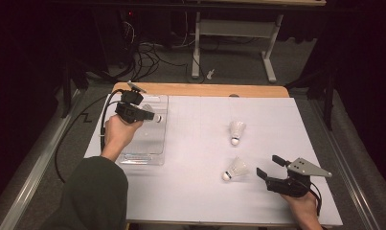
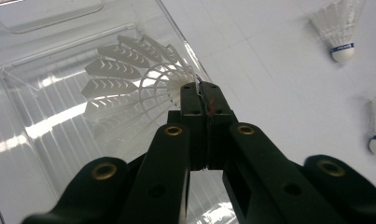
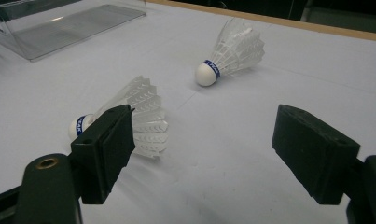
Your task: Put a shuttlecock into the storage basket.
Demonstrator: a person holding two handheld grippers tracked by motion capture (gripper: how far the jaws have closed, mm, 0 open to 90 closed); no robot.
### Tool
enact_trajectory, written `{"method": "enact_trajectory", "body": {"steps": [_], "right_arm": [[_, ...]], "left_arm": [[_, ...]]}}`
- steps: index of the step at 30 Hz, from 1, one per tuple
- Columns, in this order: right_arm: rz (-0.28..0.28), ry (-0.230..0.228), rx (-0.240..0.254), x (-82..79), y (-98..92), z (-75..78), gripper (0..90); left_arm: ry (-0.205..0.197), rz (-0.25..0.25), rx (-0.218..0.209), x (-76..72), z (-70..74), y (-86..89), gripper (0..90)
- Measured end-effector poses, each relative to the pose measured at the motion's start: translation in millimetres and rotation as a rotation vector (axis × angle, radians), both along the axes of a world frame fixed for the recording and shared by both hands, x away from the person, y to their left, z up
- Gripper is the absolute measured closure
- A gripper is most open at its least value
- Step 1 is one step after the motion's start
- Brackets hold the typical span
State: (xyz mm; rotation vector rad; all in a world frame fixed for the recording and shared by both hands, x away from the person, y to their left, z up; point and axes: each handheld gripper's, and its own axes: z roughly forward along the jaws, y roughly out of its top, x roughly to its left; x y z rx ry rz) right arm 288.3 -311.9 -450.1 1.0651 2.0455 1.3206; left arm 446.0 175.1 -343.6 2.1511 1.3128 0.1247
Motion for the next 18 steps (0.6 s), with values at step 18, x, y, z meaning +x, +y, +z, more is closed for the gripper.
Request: {"method": "enact_trajectory", "body": {"steps": [18], "right_arm": [[0.001,0.005,0.005,0.3,-0.6,-0.1,21.2]], "left_arm": [[0.063,0.029,0.024,24.5,-23.5,-5.1,89.3]]}}
